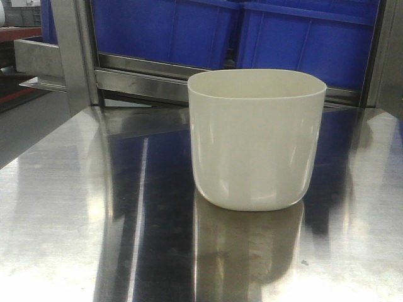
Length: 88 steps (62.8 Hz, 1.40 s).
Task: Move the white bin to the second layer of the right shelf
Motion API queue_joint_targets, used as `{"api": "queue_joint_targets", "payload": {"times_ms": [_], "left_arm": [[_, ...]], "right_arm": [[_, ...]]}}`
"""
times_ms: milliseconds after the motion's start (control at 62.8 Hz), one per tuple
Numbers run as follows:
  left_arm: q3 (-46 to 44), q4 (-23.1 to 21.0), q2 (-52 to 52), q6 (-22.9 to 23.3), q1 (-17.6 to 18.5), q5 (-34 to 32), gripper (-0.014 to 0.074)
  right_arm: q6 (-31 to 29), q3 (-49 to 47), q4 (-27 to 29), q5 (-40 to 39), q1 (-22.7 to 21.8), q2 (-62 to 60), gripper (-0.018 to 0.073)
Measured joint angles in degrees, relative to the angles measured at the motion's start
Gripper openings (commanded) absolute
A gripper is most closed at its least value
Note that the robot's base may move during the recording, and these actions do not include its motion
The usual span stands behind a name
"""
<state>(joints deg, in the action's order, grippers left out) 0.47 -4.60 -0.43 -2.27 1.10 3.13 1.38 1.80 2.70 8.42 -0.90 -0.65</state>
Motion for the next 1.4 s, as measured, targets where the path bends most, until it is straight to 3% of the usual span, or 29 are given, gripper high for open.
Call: {"api": "queue_joint_targets", "payload": {"times_ms": [1402], "left_arm": [[0.00,0.00,0.00,0.00,0.00,0.00,0.0085]], "right_arm": [[0.00,-0.27,-0.14,1.91,0.00,0.00,0.0055]]}}
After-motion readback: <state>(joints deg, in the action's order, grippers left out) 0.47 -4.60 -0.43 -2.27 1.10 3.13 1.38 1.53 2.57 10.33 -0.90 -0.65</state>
